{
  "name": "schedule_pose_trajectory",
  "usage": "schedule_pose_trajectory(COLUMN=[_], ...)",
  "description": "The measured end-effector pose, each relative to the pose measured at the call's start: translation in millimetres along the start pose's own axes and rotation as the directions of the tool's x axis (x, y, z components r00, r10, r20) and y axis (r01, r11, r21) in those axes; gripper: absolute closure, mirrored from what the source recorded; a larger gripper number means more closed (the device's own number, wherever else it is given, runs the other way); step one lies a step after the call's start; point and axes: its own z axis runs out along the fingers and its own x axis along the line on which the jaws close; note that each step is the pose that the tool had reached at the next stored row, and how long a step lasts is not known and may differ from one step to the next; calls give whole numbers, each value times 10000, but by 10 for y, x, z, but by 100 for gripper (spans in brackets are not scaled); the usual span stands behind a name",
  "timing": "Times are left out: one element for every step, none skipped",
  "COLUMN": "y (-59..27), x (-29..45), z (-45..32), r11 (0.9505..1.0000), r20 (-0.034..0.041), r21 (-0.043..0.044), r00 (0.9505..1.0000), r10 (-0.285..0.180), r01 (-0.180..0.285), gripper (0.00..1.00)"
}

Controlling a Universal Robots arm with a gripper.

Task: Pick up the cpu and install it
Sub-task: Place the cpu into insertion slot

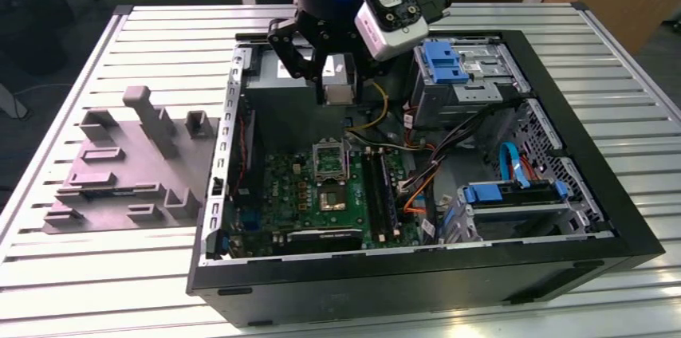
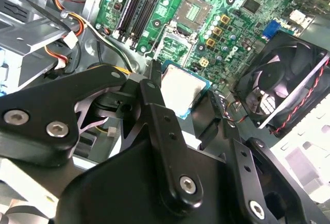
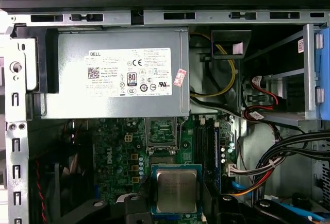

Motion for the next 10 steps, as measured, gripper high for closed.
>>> schedule_pose_trajectory(y=[0,0,0,0,0,0,0,0,0,0], x=[0,0,0,0,0,0,0,0,0,0], z=[1,2,2,3,4,4,4,4,4,4], r11=[10000,10000,10000,10000,10000,10000,10000,10000,10000,10000], r20=[1,2,1,2,2,2,2,1,2,1], r21=[0,-2,-3,-3,-3,-3,-3,-3,-3,-3], r00=[10000,10000,10000,10000,10000,10000,10000,10000,10000,10000], r10=[0,-1,0,-1,0,0,0,-1,0,0], r01=[0,1,0,1,0,0,0,1,0,0], gripper=[53,53,53,53,53,53,53,53,53,53])
